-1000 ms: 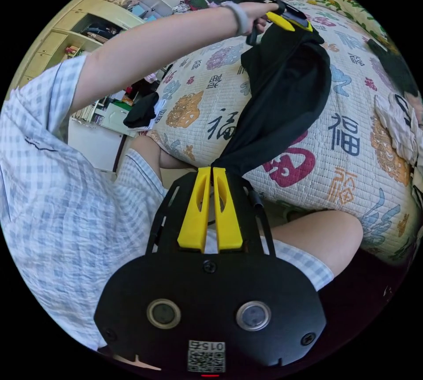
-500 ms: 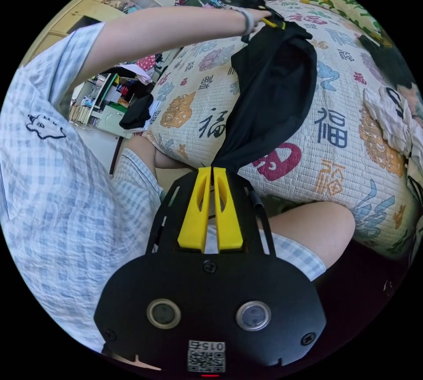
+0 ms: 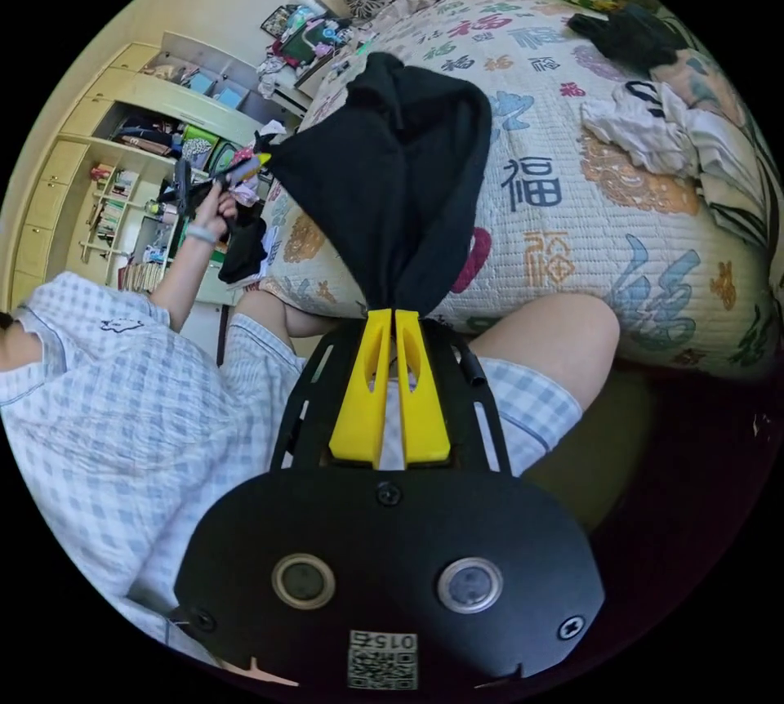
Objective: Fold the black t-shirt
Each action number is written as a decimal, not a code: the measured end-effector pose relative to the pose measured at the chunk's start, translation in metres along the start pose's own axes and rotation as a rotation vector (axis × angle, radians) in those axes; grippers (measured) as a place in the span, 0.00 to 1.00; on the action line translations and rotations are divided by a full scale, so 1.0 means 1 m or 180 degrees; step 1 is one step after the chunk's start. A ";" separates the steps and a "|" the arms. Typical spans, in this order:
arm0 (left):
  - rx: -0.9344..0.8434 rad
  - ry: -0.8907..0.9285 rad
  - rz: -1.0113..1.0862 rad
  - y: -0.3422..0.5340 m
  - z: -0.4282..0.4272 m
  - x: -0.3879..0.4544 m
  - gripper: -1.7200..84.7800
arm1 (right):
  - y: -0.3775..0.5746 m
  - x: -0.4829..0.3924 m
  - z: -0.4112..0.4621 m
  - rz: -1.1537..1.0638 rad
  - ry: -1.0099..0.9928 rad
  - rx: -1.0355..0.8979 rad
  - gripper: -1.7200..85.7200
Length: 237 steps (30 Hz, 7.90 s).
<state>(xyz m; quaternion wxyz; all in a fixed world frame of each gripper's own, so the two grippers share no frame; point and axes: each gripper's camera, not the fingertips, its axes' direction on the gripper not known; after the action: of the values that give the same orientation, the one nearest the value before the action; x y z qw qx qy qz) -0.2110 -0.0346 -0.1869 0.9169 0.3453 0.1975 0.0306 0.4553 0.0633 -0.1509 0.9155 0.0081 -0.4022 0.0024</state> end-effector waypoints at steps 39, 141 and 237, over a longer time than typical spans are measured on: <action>-0.0350 0.0152 -0.0005 0.072 -0.088 -0.107 0.02 | -0.135 -0.113 -0.034 -0.1044 0.0878 -0.0225 0.01; -0.1849 0.0957 0.3086 -0.333 0.938 0.401 0.02 | -0.493 0.326 -0.018 0.1113 -0.0120 0.1196 0.02; -0.0068 0.0656 -0.1253 -0.128 -0.003 -0.721 0.03 | -0.997 -0.493 0.800 -0.2666 0.0736 -0.1517 0.02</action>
<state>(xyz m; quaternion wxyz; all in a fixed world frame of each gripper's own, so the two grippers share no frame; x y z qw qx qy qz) -0.8856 -0.2688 -0.0252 0.8838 0.2854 0.3534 -0.1118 -0.4567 -0.9463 0.0140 0.8528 -0.0409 -0.2496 -0.4569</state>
